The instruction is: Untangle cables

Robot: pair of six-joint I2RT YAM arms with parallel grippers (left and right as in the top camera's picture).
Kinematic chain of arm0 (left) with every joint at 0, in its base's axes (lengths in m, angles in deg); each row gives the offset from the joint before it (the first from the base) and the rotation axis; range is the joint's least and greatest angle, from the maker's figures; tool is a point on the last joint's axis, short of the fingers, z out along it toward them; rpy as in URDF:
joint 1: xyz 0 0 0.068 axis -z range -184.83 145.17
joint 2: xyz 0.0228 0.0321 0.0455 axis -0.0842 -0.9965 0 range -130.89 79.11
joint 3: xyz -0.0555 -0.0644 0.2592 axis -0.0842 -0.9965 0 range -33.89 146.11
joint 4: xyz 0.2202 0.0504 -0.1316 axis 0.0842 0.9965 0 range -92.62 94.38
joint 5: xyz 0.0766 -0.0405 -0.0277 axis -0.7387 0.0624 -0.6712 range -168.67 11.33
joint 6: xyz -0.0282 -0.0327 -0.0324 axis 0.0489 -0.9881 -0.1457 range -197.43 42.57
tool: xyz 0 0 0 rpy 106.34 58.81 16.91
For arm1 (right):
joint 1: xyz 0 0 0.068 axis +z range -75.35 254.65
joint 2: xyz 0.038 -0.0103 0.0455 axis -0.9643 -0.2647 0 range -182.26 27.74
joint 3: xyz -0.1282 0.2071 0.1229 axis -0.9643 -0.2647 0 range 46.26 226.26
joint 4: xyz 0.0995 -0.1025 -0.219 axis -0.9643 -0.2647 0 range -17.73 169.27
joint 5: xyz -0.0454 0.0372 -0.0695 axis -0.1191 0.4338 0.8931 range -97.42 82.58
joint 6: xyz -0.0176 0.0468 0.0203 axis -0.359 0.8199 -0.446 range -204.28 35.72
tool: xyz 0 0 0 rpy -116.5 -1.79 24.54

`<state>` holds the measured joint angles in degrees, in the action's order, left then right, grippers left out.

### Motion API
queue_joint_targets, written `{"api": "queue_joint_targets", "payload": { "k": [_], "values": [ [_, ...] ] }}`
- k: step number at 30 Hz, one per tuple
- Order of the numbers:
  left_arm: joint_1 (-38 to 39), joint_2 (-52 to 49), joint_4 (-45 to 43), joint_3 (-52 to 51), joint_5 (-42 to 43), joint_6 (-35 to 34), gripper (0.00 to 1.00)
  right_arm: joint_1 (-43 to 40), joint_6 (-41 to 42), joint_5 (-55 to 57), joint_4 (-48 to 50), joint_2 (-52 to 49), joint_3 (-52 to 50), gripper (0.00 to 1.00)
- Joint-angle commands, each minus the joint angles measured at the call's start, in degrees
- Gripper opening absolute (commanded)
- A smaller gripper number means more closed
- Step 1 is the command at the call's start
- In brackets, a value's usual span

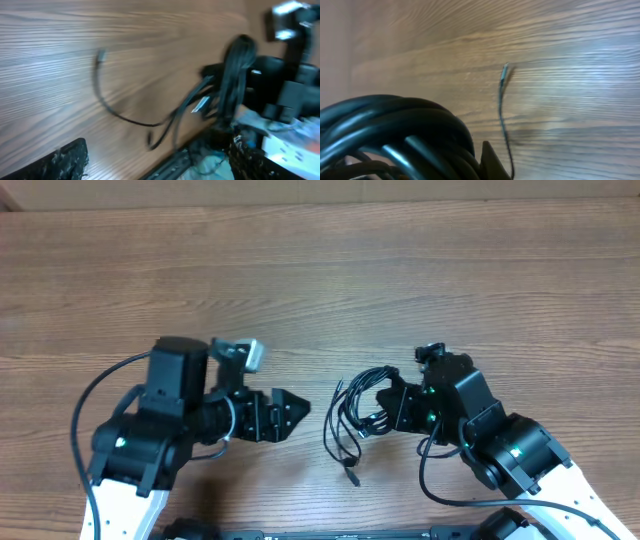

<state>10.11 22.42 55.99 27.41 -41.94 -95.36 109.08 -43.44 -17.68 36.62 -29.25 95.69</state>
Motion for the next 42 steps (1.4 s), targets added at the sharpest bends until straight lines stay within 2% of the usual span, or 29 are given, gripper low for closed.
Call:
{"api": "queue_joint_targets", "payload": {
  "k": [1, 4, 8, 9, 11, 15, 18, 20, 21, 22, 23, 27, 28, 29, 31, 36, 42],
  "values": [
    [3.8, -1.42, -2.27, -0.17, 6.43, -0.39, 0.89, -0.09, 0.76, -8.33, 0.9, -1.57, 1.46, 0.04],
    [7.08, -2.05, -4.22, -0.17, 6.38, -1.01, 0.89, -0.11, 8.57, -12.59, 0.31, -4.5, 1.46, 0.04],
    [10.21, -2.12, -6.23, -0.17, 6.4, -3.34, 0.89, -0.13, 10.4, -13.97, 1.11, -8.33, 1.46, 0.04],
    [10.69, -2.12, -6.43, -0.17, 6.34, -4.35, 0.86, -0.13, 10.4, -13.86, 1.6, -9.03, 1.46, 0.04],
    [11.02, -2.12, -6.23, -0.17, 5.57, -7.67, 0.82, -0.15, 10.43, -13.86, 3.06, -9.75, 1.46, 0.04],
    [11.02, -2.12, -3.02, -0.17, -1.11, -20.13, 0.78, -1.46, 11.56, -13.84, 4.87, -9.77, 1.55, 0.04],
    [11.02, -2.12, -0.66, -0.17, -3.06, -26.18, 0.66, -3.74, 13.75, -13.99, 4.04, -9.77, 1.53, 0.04],
    [11.04, -2.12, 0.22, -0.17, -2.62, -28.72, 0.41, -5.25, 14.05, -15.02, 3.61, -9.77, 1.53, 0.04],
    [11.04, -2.14, 0.59, -0.2, -2.6, -29.64, 0.24, -5.88, 14.03, -15.72, 3.48, -9.77, 1.53, 0.04],
    [11.04, -2.19, 1.27, -0.2, -2.67, -31.65, 0.11, -6.49, 14.01, -16.5, 3.37, -9.77, 1.53, 0.04],
    [11.02, -2.19, 2.05, -0.2, -2.71, -33.86, 0.04, -6.88, 14.01, -17.11, 3.34, -9.77, 1.55, 0.04],
    [11.04, -2.49, 3.56, -0.2, -4.52, -45.07, 0.04, -7.19, 14.01, -18.53, 3.34, -9.77, 1.53, 0.04],
    [11.04, -2.64, 3.63, -0.2, -5.57, -48.04, 0.12, -7.1, 14.01, -18.64, 3.32, -9.77, 1.55, 0.04],
    [11.04, -2.93, 3.58, -0.2, -6.73, -51.6, 0.36, -7.02, 14.01, -19.02, 3.23, -9.77, 1.53, 0.04],
    [11.04, -3.63, 3.15, -0.2, -7.58, -57.99, 0.99, -7.02, 13.99, -19.45, 3.02, -9.77, 1.53, 0.04],
    [11.04, -6.91, 0.63, -0.2, -5.68, -68.24, 1.0, -7.02, 13.99, -19.43, 1.84, -9.77, 1.53, 0.04],
    [11.02, -13.44, -3.5, -0.2, 4.52, -79.56, 1.0, -7.02, 12.94, -19.41, 0.66, -9.77, 1.53, 0.04]
  ]
}}
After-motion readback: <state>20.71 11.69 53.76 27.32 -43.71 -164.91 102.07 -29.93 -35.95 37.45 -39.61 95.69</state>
